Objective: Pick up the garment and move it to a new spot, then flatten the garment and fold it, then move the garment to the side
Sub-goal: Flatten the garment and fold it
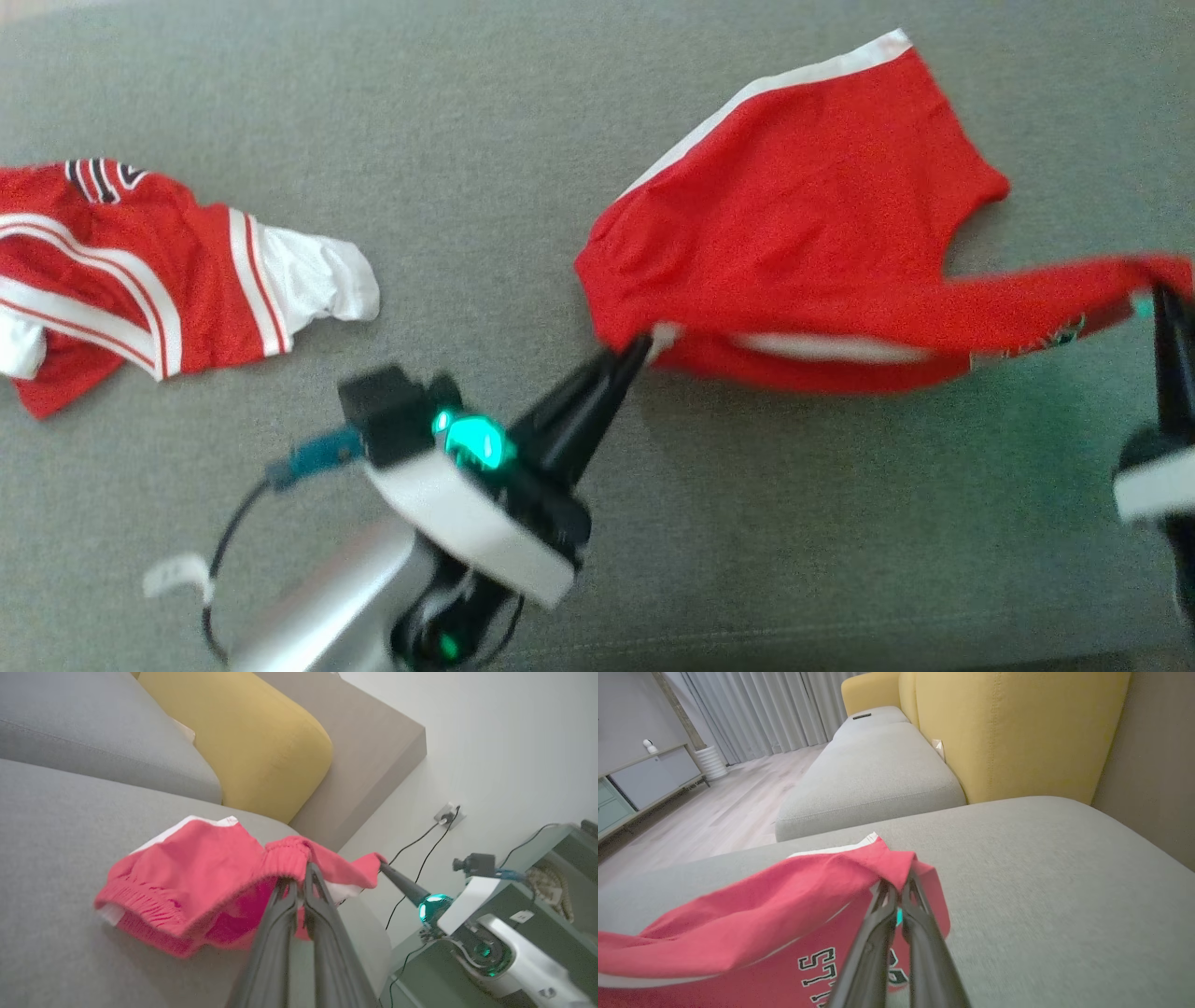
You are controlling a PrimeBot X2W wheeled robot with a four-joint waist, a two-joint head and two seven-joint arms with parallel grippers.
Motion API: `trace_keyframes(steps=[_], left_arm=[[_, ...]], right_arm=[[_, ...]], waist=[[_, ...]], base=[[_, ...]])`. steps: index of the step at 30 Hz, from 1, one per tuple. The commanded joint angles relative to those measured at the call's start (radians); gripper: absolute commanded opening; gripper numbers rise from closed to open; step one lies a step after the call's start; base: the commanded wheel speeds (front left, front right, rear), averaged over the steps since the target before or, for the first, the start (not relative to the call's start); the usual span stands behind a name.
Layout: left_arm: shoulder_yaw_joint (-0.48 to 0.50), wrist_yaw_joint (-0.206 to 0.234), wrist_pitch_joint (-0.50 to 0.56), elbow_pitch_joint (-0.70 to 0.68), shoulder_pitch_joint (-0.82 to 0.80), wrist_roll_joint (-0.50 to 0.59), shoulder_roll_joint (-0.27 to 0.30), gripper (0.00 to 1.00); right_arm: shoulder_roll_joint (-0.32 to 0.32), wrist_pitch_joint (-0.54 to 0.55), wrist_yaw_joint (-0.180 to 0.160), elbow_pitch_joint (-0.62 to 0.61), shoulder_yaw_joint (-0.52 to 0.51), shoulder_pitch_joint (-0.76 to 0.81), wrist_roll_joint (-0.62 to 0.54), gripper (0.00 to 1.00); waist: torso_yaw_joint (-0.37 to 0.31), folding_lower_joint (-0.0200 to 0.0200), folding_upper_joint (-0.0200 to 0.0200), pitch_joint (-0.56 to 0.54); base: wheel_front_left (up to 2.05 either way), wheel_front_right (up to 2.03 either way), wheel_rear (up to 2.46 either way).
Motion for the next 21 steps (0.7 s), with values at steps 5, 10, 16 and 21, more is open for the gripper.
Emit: trace_keyframes(steps=[5,10,16,21], left_arm=[[0.073,-0.006,-0.005,0.033,-0.157,-0.112,-0.029,0.0],[0.074,-0.006,-0.005,0.106,-0.227,-0.187,-0.049,0.0],[-0.027,-0.006,-0.004,0.277,-0.358,-0.274,-0.059,0.0],[-0.084,-0.006,-0.003,0.369,-0.436,-0.315,-0.083,0.0]], right_arm=[[-0.056,0.025,0.004,0.112,0.046,-0.242,0.011,0.0],[-0.077,0.045,0.004,0.219,0.068,-0.364,0.013,0.0],[-0.116,0.083,0.004,0.395,0.132,-0.559,-0.001,0.0],[-0.136,0.095,0.004,0.517,0.178,-0.68,-0.029,0.0]], waist=[[0.04,0.0,0.0,0.051],[0.058,0.0,0.0,0.069],[0.088,0.0,0.0,0.111],[0.108,0.0,0.0,0.139]], base=[[0.0,0.0,0.0],[0.0,0.0,0.0],[0.0,0.0,0.0],[0.0,0.0,0.0]])
